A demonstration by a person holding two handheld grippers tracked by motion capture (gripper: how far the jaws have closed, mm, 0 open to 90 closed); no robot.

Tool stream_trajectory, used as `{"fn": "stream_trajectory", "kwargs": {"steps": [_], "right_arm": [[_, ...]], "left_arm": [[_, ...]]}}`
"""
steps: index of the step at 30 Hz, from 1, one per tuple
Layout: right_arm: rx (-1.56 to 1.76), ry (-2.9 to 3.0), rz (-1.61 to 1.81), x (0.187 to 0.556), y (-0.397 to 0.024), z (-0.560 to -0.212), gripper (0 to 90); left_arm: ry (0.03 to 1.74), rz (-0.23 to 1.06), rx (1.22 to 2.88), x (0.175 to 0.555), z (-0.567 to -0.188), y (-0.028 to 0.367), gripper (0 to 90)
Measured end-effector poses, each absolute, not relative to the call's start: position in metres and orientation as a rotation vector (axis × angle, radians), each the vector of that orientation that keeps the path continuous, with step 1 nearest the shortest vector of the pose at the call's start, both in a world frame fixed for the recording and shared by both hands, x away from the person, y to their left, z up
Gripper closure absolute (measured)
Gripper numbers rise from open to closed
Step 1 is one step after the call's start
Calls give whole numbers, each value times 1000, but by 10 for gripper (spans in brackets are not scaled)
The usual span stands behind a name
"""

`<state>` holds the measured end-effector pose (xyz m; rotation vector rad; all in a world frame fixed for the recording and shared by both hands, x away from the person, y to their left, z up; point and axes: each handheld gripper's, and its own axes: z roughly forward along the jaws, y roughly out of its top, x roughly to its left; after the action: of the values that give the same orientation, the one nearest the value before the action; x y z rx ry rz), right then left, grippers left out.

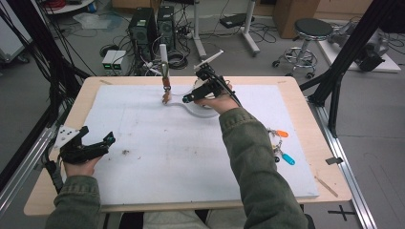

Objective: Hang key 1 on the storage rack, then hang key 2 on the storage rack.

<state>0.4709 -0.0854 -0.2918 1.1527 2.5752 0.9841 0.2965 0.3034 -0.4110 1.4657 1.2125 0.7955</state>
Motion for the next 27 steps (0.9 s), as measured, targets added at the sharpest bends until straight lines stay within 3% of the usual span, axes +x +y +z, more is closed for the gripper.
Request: {"fn": "stream_trajectory", "kwargs": {"steps": [27], "right_arm": [[1296, 2461, 1032, 443, -177, -311, 8]], "left_arm": [[1207, 791, 1479, 298, -412, 302, 20]]}}
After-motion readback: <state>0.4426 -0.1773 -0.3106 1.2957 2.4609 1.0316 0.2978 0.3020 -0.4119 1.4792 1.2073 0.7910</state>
